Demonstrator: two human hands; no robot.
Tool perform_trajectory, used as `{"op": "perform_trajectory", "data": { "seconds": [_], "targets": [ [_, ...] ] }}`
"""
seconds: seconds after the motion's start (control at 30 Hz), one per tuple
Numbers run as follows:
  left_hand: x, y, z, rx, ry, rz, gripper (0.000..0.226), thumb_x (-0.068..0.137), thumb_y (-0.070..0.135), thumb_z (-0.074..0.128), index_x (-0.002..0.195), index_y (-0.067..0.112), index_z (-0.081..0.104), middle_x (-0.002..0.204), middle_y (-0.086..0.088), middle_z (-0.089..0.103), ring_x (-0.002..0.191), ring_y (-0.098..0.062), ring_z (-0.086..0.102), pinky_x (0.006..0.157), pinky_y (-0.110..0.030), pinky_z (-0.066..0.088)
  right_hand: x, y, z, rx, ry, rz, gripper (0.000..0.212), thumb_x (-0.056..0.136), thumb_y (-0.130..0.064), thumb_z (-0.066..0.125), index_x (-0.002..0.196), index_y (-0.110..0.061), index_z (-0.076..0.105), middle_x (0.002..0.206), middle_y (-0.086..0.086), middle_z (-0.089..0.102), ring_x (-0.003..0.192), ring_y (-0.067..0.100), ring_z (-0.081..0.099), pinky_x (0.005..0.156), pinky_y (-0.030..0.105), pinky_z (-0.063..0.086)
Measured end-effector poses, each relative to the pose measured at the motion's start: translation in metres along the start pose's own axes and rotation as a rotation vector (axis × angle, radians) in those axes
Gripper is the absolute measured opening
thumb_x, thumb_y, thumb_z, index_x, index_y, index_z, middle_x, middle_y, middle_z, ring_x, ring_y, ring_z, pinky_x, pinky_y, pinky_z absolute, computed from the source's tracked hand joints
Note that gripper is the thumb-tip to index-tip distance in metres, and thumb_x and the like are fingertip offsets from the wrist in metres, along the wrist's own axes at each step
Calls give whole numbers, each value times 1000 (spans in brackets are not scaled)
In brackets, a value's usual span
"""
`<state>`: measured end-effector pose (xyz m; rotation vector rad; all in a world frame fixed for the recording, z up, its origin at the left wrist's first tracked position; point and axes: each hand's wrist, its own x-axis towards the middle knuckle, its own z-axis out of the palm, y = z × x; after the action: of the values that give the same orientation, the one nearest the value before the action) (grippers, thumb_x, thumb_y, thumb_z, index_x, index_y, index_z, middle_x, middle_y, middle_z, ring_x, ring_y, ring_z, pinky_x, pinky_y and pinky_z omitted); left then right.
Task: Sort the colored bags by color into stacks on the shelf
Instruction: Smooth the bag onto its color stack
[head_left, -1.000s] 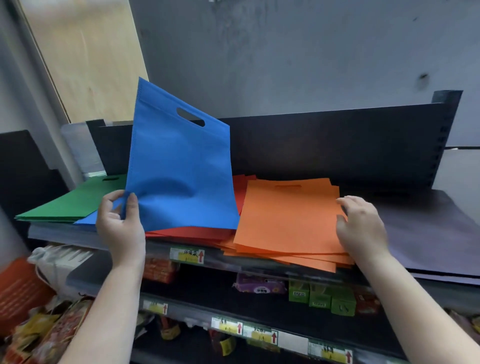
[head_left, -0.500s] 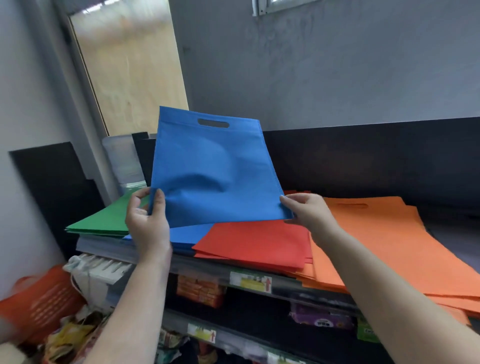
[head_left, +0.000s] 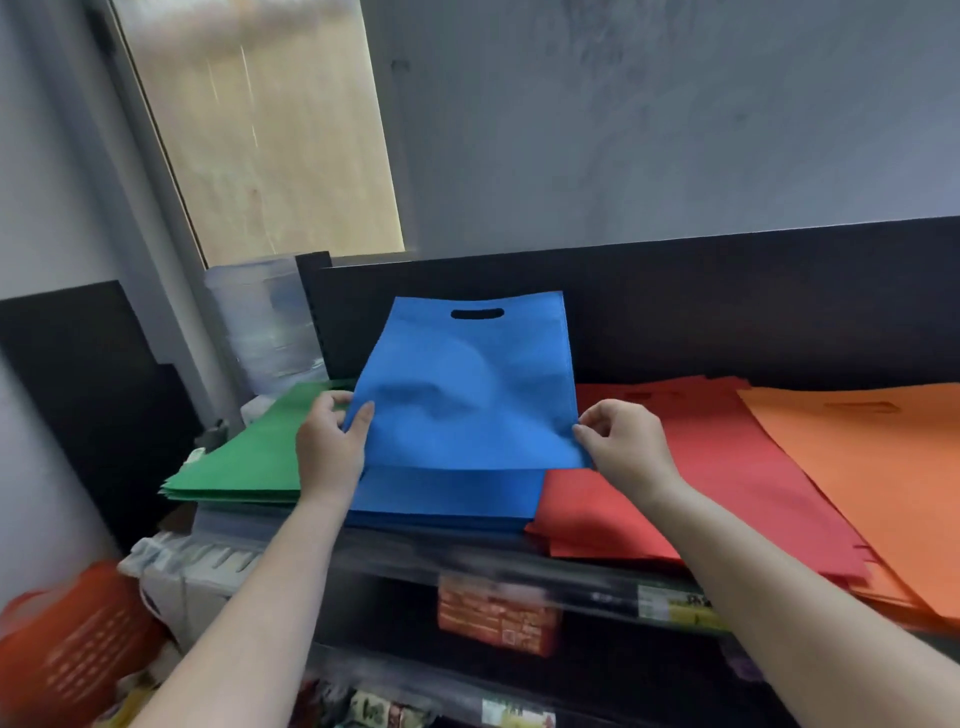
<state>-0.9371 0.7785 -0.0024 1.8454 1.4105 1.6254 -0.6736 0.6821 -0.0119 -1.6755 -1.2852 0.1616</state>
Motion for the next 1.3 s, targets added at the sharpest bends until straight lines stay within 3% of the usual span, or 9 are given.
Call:
{"op": "perform_trajectory", "data": {
  "seconds": [0.1, 0.23, 0.4, 0.5, 0.6, 0.7, 0.8, 0.97, 1.3],
  "targets": [
    [15, -27, 0, 182, -99, -20, 20, 93, 22, 59, 103, 5, 54, 93, -13, 63, 81, -27, 56, 61, -37, 42, -4, -3, 25, -143, -39, -1, 7, 87, -12, 61, 84, -8, 67, 85, 5, 66, 83, 20, 57, 67, 25, 35],
    [24, -51, 5, 472, -249, -50, 29, 94, 25, 57, 114, 4, 54, 104, -12, 63, 79, -21, 49, 63, -31, 37, -9, -4, 47, -381, -150, 25, 11, 90, -13, 56, 91, -5, 63, 102, 11, 65, 98, 30, 59, 76, 33, 45],
    [20, -67, 12, 800, -469, -49, 28, 95, 32, 54, 113, 10, 52, 113, -8, 61, 95, -27, 58, 68, -31, 42, -14, -4, 60, -509, -240, 96, 15, 87, -6, 47, 94, -2, 60, 104, 15, 62, 95, 34, 58, 76, 38, 50],
    [17, -69, 13, 876, -484, -12, 31, 95, 34, 53, 113, 10, 50, 112, -8, 59, 97, -27, 58, 69, -32, 43, -14, -3, 61, -522, -247, 130, 13, 86, -8, 49, 93, -3, 58, 102, 14, 61, 92, 33, 57, 72, 36, 48],
    [17, -64, 15, 962, -464, 122, 37, 94, 35, 54, 121, 11, 47, 119, -6, 53, 107, -23, 53, 82, -32, 42, -13, -5, 57, -538, -252, 120, 16, 88, -13, 53, 100, -4, 57, 108, 14, 59, 97, 33, 56, 71, 34, 44],
    [19, -45, 24, 962, -453, 218, 36, 95, 36, 50, 124, 15, 48, 121, -4, 51, 111, -22, 50, 88, -32, 39, -11, -7, 41, -559, -197, 43, 28, 90, -24, 55, 113, -8, 53, 117, 10, 56, 108, 32, 54, 79, 35, 44],
    [16, -10, 43, 923, -459, 284, 35, 96, 40, 47, 123, 17, 49, 121, -3, 52, 112, -22, 49, 87, -33, 38, -6, -5, 11, -589, -140, -26, 34, 91, -31, 54, 120, -13, 52, 118, 4, 52, 109, 28, 54, 77, 33, 44],
    [3, 61, 89, 909, -479, 418, 38, 97, 43, 42, 123, 16, 48, 122, -3, 53, 114, -23, 48, 88, -34, 38, 1, 10, -59, -676, -102, -15, 51, 93, -33, 52, 140, -18, 41, 131, 2, 46, 120, 24, 49, 88, 37, 48],
    [-58, 209, 204, 787, -586, 639, 45, 95, 48, 41, 127, 17, 48, 125, -3, 53, 116, -25, 47, 89, -36, 36, -14, 60, -233, -907, -10, 132, 50, 95, -37, 48, 141, -19, 40, 135, 3, 47, 123, 24, 45, 93, 36, 44]
  ]
}}
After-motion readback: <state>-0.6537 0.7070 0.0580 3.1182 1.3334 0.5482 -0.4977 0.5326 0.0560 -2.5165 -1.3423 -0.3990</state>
